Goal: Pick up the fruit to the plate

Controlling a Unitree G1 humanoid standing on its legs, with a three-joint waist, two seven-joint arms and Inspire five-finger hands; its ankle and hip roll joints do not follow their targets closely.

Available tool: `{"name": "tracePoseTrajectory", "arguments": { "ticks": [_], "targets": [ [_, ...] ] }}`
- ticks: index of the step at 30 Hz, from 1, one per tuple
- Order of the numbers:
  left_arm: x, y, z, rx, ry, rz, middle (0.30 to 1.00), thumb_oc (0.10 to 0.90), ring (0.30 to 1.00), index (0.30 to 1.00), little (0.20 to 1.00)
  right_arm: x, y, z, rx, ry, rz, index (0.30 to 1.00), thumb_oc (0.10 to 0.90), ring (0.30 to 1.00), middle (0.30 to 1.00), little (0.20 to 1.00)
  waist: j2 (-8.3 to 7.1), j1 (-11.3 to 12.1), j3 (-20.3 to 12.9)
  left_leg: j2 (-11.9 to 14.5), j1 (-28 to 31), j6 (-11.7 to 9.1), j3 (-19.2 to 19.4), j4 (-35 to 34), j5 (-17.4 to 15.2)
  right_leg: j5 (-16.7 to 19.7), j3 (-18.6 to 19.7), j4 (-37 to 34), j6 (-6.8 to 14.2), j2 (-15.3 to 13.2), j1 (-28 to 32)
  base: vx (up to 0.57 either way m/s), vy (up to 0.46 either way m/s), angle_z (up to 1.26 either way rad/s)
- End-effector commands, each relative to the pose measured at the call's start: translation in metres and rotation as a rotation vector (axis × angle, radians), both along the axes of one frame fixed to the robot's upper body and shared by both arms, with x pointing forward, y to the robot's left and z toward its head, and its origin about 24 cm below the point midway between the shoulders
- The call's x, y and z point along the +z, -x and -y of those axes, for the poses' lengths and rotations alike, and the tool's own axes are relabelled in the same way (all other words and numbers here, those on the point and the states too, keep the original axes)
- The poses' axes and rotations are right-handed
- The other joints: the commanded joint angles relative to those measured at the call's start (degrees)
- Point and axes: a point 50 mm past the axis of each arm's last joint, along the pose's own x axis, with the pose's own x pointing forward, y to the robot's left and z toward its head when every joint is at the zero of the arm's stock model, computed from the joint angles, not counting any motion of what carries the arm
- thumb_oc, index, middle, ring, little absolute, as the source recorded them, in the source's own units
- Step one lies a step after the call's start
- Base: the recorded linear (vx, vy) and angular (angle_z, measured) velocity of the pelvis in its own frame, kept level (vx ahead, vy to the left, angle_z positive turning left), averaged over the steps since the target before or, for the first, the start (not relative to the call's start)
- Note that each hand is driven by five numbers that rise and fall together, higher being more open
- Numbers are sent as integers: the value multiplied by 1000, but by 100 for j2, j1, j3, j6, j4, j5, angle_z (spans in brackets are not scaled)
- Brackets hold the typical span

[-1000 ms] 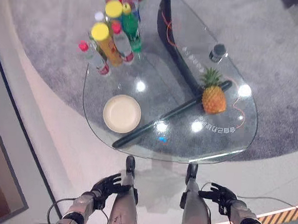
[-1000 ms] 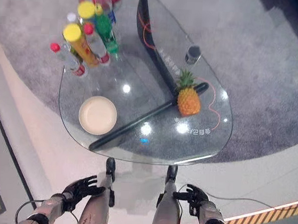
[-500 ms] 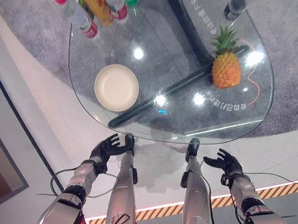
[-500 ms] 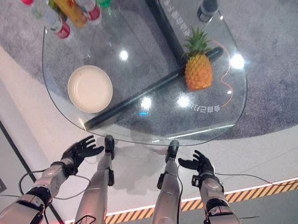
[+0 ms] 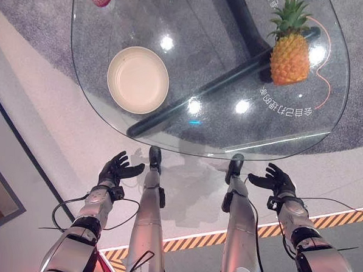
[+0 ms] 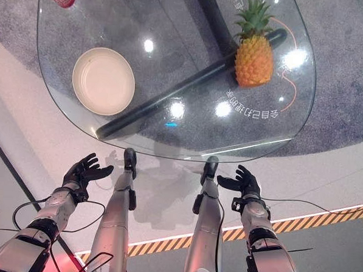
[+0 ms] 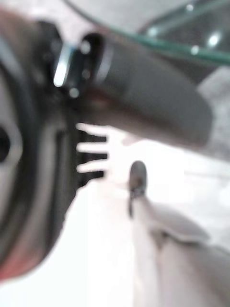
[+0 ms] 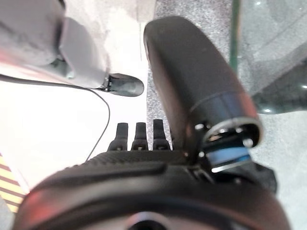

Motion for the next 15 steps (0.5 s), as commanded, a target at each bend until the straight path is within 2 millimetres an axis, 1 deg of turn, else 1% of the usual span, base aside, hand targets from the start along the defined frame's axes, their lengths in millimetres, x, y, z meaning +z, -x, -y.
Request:
{"name": "tracePoseTrajectory", "arguments": {
  "ticks": [1, 5, 10, 15],
  "targets": [
    [4, 9, -26, 129, -39, 28, 900, 800, 900, 900, 900, 3, 13, 26, -75, 43, 24, 900, 800, 900, 900, 900, -90, 138, -83, -147, -383, 438, -429, 738, -421, 223, 61, 244, -109, -131, -363, 0, 0, 0],
    [5, 6, -19, 114, -42, 42, 900, 800, 900, 900, 900, 10, 5, 22, -64, 41, 50, 900, 800, 900, 900, 900, -58, 160, -83, -168, -474, 455, -441, 775, -421, 206, 35, 287, -131, -139, -444, 0, 0, 0],
    [3, 6, -13, 92, -46, 42, 900, 800, 900, 900, 900, 13, 2, 19, -60, 53, 72, 900, 800, 900, 900, 900, -37, 194, -83, -157, -500, 454, -435, 763, -432, 183, -9, 282, -144, -124, -457, 0, 0, 0],
    [-1, 9, -12, 78, -50, 40, 900, 800, 900, 900, 900, 21, 1, 30, -143, 62, 102, 900, 800, 900, 900, 900, -48, 209, -83, -161, -528, 455, -448, 742, -388, 219, -68, 262, -158, -132, -463, 0, 0, 0]
  ]
}}
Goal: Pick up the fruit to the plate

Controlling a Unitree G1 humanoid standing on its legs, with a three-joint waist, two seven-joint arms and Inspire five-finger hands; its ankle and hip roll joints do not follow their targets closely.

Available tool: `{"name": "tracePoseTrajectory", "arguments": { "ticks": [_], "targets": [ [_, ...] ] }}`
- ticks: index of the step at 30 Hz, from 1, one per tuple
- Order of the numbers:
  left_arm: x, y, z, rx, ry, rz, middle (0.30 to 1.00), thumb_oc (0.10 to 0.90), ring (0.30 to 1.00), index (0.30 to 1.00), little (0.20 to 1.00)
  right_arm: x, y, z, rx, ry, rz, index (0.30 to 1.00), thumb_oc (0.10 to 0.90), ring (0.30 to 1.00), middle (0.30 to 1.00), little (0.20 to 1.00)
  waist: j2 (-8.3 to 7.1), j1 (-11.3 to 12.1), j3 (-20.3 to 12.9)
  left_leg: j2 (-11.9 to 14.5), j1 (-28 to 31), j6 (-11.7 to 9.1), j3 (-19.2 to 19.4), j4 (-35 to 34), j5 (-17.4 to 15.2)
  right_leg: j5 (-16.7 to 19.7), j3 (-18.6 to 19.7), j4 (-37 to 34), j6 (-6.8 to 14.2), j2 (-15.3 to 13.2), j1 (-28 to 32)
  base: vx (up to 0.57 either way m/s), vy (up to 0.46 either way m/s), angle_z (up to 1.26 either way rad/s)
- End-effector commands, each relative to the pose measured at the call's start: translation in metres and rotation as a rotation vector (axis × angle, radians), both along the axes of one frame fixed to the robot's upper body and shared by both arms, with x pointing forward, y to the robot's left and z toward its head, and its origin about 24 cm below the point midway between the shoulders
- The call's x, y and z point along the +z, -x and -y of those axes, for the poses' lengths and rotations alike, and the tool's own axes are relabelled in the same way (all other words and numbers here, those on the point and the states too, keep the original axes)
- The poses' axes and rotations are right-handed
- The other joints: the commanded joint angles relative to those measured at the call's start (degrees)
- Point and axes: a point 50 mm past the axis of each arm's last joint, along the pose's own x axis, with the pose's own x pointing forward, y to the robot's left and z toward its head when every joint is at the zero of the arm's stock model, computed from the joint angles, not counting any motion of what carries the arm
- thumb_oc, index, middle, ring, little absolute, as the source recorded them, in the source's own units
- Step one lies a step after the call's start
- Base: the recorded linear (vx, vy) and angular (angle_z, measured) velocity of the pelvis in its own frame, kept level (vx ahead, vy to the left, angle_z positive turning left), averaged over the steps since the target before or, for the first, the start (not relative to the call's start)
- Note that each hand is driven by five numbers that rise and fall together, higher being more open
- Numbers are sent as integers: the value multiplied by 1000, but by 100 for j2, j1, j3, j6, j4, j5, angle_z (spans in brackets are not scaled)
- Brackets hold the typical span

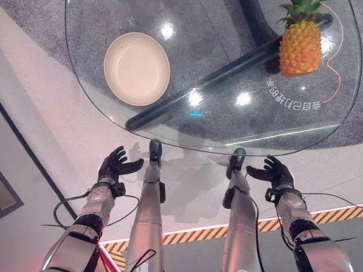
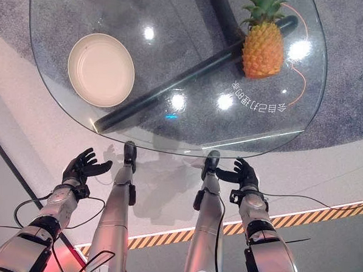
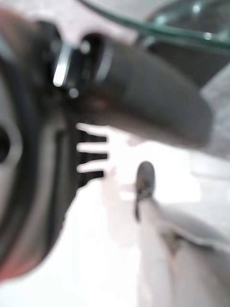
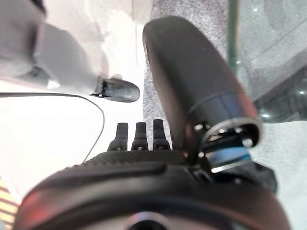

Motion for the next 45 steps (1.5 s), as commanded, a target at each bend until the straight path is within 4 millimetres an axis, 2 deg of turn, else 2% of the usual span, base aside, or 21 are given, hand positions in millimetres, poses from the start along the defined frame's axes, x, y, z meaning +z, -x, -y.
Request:
{"name": "tracePoseTrajectory", "arguments": {
  "ticks": [1, 3, 8, 10, 13, 14, 18, 27, 35, 38, 45],
  "targets": [
    [-8, 17, -18, 68, -34, -9, 900, 800, 900, 900, 900, 5, 17, 38, -157, 42, 35, 900, 800, 900, 900, 900, -48, 79, -83, -118, -228, 465, -344, 554, -320, 195, -83, 161, -123, -129, -217, 0, 0, 0],
    [-7, 16, -19, 59, -40, -10, 900, 800, 900, 900, 900, 12, 21, 55, -249, 47, 49, 900, 800, 900, 900, 900, -52, 109, -83, -103, -207, 465, -348, 551, -355, 174, -122, 148, -119, -118, -171, -5, -37, 0],
    [-3, 14, -22, 56, -50, -7, 900, 800, 900, 900, 900, 24, 24, 74, -349, 70, 76, 900, 800, 900, 900, 900, -63, 114, -83, -123, -226, 479, -375, 521, -317, 242, -165, 101, -108, -133, -169, 0, -22, 0],
    [-2, 14, -26, 57, -59, -12, 900, 800, 900, 900, 900, 34, 26, 88, -428, 82, 97, 900, 800, 900, 900, 900, -77, 133, -83, -105, -219, 478, -385, 515, -316, 243, -204, 102, -103, -141, -140, -13, -42, 1],
    [-3, 16, -27, 58, -62, -17, 900, 800, 900, 900, 900, 37, 28, 93, -464, 95, 107, 900, 800, 900, 900, 900, -79, 151, -83, -85, -187, 473, -389, 541, -377, 200, -218, 120, -100, -126, -102, 3, -12, 1],
    [-2, 17, -31, 59, -67, -18, 900, 800, 900, 900, 900, 47, 29, 104, -520, 116, 123, 900, 800, 900, 900, 900, -95, 163, -83, -81, -182, 474, -399, 539, -385, 218, -249, 95, -93, -127, -82, -3, -44, 2],
    [1, 15, -33, 49, -78, -16, 900, 800, 900, 900, 900, 66, 29, 118, -611, 149, 160, 900, 800, 900, 900, 900, -110, 195, -83, -93, -207, 486, -422, 520, -356, 259, -322, 54, -86, -155, -62, -4, -32, 5],
    [4, 13, -33, 43, -86, -14, 900, 800, 900, 900, 900, 92, 32, 134, -790, 160, 244, 900, 800, 900, 900, 900, -113, 210, -83, -117, -194, 510, -427, 513, -392, 255, -378, 27, -74, -154, -15, -1, -1, 1],
    [1, 17, -34, 43, -80, -23, 900, 800, 900, 900, 900, 138, 33, 143, -980, 217, 452, 900, 800, 900, 900, 900, -106, 195, -83, -106, -217, 528, -413, 595, -479, 217, -381, 46, -68, -130, -12, 0, 0, 0],
    [-2, 19, -30, 45, -76, -21, 900, 800, 900, 900, 900, 163, 31, 142, -1047, 251, 553, 900, 800, 900, 900, 900, -120, 176, -83, -121, -229, 546, -402, 551, -436, 245, -391, 7, -78, -116, -13, 0, 0, 0],
    [-3, 20, -30, 49, -61, -21, 900, 800, 900, 900, 900, 198, 31, 135, -1120, 299, 748, 900, 800, 900, 900, 900, -96, 143, -83, -124, -241, 558, -367, 557, -436, 207, -389, 21, -88, -115, -17, 0, 9, 0]
  ]
}}
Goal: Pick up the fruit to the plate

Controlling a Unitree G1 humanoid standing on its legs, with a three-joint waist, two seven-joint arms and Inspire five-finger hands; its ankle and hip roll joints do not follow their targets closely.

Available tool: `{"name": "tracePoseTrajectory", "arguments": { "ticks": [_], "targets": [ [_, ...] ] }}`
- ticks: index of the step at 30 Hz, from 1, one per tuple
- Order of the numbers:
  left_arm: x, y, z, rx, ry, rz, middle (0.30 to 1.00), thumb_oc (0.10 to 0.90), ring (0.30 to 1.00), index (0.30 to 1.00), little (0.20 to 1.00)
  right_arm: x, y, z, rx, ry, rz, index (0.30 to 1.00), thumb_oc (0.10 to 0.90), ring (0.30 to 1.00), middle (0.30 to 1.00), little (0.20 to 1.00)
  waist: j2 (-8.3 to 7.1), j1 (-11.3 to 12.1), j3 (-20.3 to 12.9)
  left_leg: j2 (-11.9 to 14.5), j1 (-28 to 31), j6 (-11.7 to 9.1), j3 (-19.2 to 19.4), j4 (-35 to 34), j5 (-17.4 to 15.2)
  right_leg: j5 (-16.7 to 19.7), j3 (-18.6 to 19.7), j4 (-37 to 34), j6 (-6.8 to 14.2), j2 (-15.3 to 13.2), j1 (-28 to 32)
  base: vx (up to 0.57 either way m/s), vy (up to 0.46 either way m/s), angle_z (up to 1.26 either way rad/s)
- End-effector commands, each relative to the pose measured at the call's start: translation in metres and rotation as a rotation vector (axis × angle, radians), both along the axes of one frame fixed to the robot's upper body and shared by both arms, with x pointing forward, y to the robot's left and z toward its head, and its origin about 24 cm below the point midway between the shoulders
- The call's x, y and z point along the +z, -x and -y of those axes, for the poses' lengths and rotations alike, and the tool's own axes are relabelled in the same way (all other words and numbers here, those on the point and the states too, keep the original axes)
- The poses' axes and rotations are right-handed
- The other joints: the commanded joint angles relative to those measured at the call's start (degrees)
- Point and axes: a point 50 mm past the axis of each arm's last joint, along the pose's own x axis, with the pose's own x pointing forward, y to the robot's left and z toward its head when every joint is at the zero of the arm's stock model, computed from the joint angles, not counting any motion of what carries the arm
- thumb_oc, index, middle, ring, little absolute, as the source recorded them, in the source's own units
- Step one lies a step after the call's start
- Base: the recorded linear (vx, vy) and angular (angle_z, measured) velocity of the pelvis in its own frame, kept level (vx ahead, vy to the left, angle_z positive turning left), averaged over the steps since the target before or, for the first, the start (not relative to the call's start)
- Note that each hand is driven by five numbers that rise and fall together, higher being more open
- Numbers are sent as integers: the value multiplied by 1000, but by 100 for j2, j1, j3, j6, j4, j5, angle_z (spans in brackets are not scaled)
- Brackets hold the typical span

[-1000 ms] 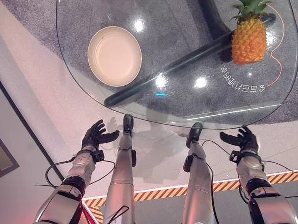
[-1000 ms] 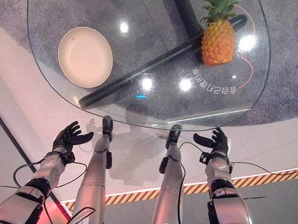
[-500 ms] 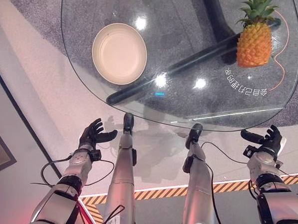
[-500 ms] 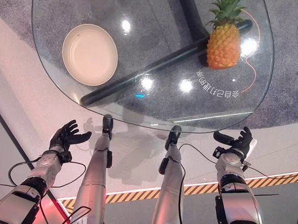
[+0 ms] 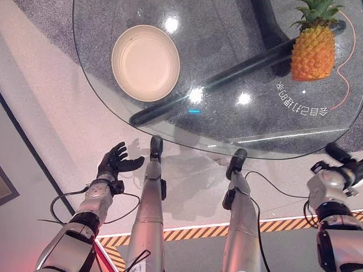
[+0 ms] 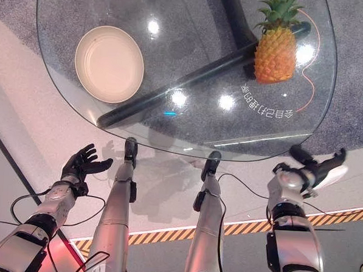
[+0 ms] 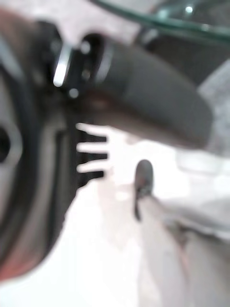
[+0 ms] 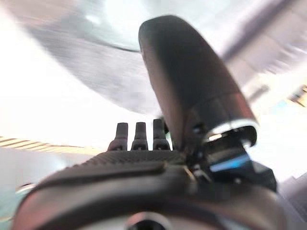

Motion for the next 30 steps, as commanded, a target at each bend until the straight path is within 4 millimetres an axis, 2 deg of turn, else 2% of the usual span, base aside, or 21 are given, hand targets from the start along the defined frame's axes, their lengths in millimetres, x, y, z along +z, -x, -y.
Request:
{"name": "tracePoseTrajectory", "arguments": {
  "ticks": [1, 5, 14, 15, 20, 21, 24, 30],
  "targets": [
    [-14, 25, -28, 106, -5, -40, 900, 800, 900, 900, 900, 49, 32, 35, -209, 183, 152, 900, 800, 900, 900, 900, -14, -8, -119, -108, -87, 545, -236, 429, -362, 166, -192, 195, -81, -118, -113, -2, 43, -1],
    [-15, 27, -29, 110, 3, -40, 900, 800, 900, 900, 900, 64, 27, 25, -193, 247, 180, 900, 800, 900, 900, 900, -5, -32, -119, -120, -90, 554, -216, 419, -354, 166, -177, 189, -92, -118, -135, 4, 17, -1],
    [-19, 30, -27, 110, 13, -38, 900, 800, 900, 900, 900, 80, 26, 8, -205, 312, 302, 900, 800, 900, 900, 900, 13, -51, -119, -112, -53, 561, -178, 419, -403, 88, -170, 216, -113, -99, -109, 0, 0, 0],
    [-19, 30, -25, 109, 18, -39, 900, 800, 900, 900, 900, 91, 25, -1, -178, 364, 342, 900, 800, 900, 900, 900, 27, -68, -119, -111, -66, 564, -168, 428, -396, 86, -158, 227, -112, -103, -128, 0, 0, 0],
    [-23, 34, -22, 110, 28, -38, 900, 800, 900, 900, 900, 113, 20, -30, -21, 502, 416, 900, 800, 900, 900, 900, 30, -104, -119, -95, -30, 562, -126, 380, -372, 63, -135, 221, -116, -100, -125, -1, 7, 0],
    [-23, 34, -22, 109, 28, -38, 900, 800, 900, 900, 900, 113, 20, -31, -19, 504, 417, 900, 800, 900, 900, 900, 29, -105, -119, -95, -26, 562, -124, 375, -369, 63, -136, 218, -116, -101, -122, 0, 0, 0],
    [-25, 36, -21, 112, 35, -36, 900, 800, 900, 900, 900, 122, 16, -54, 101, 575, 435, 900, 800, 900, 900, 900, 26, -126, -119, -85, -2, 560, -85, 333, -345, 33, -132, 209, -135, -98, -104, 0, 0, 0],
    [-29, 38, -16, 108, 43, -31, 900, 800, 900, 900, 900, 127, 13, -84, 254, 658, 445, 900, 800, 900, 900, 900, 46, -147, -119, -87, 25, 561, -35, 293, -314, -3, -119, 232, -154, -101, -113, 0, 0, 0]
  ]
}}
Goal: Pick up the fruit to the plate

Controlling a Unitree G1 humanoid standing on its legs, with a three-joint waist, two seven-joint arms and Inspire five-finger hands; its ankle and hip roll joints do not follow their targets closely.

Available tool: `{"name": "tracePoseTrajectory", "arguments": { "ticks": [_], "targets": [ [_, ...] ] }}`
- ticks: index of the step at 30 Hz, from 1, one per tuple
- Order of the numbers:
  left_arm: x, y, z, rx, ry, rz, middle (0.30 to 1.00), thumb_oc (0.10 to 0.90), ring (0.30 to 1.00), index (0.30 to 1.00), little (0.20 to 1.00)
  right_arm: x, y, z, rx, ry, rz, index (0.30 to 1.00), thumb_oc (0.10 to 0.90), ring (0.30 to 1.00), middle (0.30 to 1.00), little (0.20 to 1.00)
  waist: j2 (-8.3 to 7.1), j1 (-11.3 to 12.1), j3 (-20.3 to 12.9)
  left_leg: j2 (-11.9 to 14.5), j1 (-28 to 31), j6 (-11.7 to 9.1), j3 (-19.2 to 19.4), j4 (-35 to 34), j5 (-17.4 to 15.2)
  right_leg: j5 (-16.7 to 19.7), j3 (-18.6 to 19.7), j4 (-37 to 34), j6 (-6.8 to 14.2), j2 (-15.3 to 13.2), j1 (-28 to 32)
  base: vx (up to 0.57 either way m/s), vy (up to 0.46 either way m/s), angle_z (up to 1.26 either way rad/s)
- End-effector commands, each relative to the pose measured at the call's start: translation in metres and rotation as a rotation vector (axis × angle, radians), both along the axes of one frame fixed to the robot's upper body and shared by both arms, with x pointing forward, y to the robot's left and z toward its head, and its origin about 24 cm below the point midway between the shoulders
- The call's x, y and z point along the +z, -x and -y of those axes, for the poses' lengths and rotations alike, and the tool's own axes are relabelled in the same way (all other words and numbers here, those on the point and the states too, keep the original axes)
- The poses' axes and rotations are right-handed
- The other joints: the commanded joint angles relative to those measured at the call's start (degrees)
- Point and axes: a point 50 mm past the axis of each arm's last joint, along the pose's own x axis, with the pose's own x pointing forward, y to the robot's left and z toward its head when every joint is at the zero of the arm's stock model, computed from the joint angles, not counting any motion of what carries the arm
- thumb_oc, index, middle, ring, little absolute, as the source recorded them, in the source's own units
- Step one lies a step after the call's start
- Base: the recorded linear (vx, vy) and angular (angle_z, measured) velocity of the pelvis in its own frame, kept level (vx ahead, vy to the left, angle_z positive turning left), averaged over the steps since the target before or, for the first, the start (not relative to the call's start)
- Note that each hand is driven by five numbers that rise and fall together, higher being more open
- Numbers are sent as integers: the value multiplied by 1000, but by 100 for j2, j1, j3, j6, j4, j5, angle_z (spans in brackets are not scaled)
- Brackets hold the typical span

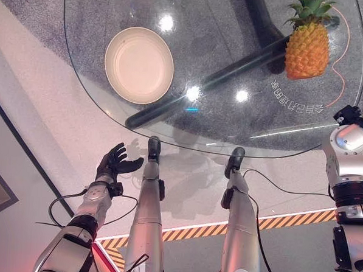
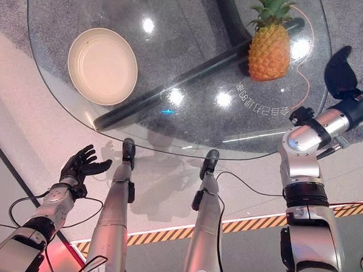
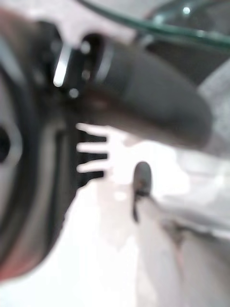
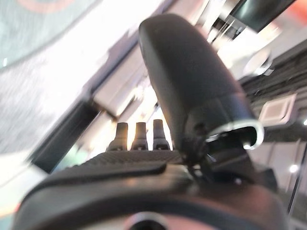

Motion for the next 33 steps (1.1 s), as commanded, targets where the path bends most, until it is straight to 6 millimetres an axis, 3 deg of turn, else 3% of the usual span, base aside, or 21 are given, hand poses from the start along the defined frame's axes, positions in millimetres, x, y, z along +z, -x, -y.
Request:
{"name": "tracePoseTrajectory", "arguments": {
  "ticks": [1, 10, 21, 33],
  "targets": [
    [-25, 31, -12, 91, 26, -37, 900, 800, 900, 900, 900, 31, 18, -3, 10, 131, 129, 900, 800, 900, 900, 900, 60, -3, -127, -85, 26, 536, -114, 226, -231, -7, -175, 285, -160, -96, -120, 0, 0, 0],
    [-30, 33, -4, 87, 34, -41, 900, 800, 900, 900, 900, 38, 17, -32, 115, 233, 106, 900, 800, 900, 900, 900, 96, -12, -127, -86, 79, 529, -50, 186, -199, -39, -161, 330, -173, -110, -112, 0, 0, 0],
    [-32, 32, 5, 79, 40, -41, 900, 800, 900, 900, 900, 37, 15, -45, 198, 265, 78, 900, 800, 900, 900, 900, 132, -22, -127, -101, 103, 524, 4, 124, -161, -36, -162, 339, -180, -116, -131, 0, 0, 0],
    [-32, 31, 9, 67, 38, -45, 900, 800, 900, 900, 900, 19, 0, -52, 298, 260, -83, 900, 800, 900, 900, 900, 143, -8, -127, -99, 135, 504, 41, 82, -137, -30, -177, 334, -184, -138, -127, 0, 0, 0]
  ]
}}
